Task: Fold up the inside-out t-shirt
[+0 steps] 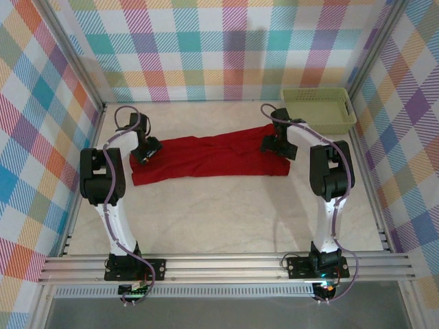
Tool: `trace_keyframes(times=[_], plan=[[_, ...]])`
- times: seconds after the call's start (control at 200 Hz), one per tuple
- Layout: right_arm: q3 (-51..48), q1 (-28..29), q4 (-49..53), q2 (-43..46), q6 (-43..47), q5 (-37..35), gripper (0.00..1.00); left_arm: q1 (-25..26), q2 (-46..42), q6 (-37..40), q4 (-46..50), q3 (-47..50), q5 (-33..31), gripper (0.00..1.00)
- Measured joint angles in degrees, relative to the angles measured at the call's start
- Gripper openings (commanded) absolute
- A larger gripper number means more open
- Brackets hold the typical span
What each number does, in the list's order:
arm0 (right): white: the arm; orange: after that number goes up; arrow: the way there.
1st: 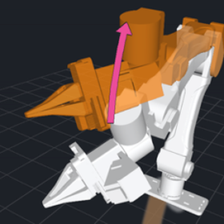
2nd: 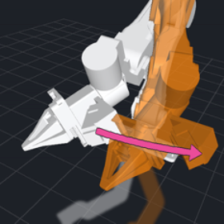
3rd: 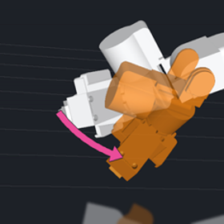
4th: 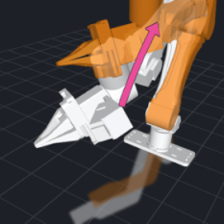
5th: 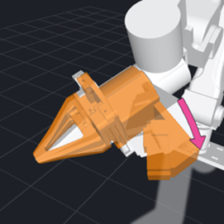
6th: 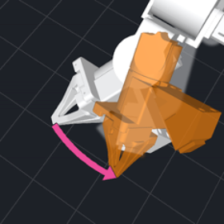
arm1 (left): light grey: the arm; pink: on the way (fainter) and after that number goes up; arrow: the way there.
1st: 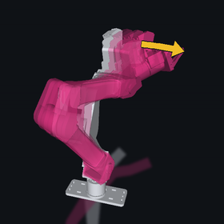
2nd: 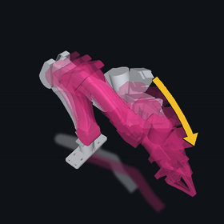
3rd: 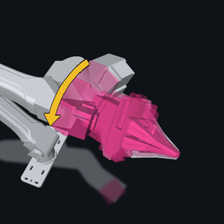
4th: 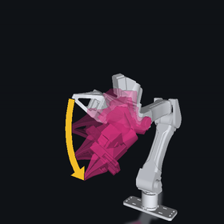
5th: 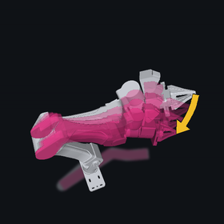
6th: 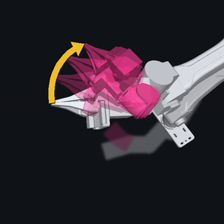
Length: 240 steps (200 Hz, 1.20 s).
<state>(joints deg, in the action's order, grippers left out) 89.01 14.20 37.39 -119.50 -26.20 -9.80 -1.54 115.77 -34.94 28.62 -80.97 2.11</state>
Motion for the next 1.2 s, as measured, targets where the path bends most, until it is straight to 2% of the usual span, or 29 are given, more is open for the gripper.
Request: trace_keyframes(times=[0.265, 0.49, 0.58, 0.755, 0.93, 1.025, 1.075, 1.2], plan=[[10.14, -0.11, 3.91, -5.2, -0.46, -4.26, 1.0, -0.04, 0.0, 0.04, -0.48, 0.15, 0.26, 0.69], [12.48, -0.37, 6.14, -8.96, -1.49, -3.63, 1.0, -0.07, -0.44, 0.04, -1.49, 1.03, 0.44, 0.7], [13.31, -0.37, 6.62, -9.75, -1.49, -2.58, 0.94, -0.07, -0.79, 0.02, -2.14, 1.66, 0.44, 0.71], [14.29, -0.81, 7.74, -10.21, -1.55, -1.14, 0.76, -0.07, -1.92, -0.15, -4.57, 3.76, 0.46, 0.71], [15.04, -1.03, 8.44, -10.58, -1.75, 0.07, 0.38, -0.07, -3.15, -0.2, -6.82, 5.95, 0.61, 0.71], [15.15, -0.83, 7.93, -10.64, -1.95, 1.49, 0.11, -0.07, -3.96, -0.33, -8.13, 7.39, 0.7, 0.72], [14.67, -0.5, 6.62, -10.56, -2.36, 2.38, 0.01, -0.07, -4.59, -0.39, -8.74, 8.39, 0.83, 0.72], [8.24, -0.28, 2.08, -6.6, -2.49, 2.43, 0.0, -0.04, -6.21, -0.37, -9.46, 10.75, 0.83, 0.73]])
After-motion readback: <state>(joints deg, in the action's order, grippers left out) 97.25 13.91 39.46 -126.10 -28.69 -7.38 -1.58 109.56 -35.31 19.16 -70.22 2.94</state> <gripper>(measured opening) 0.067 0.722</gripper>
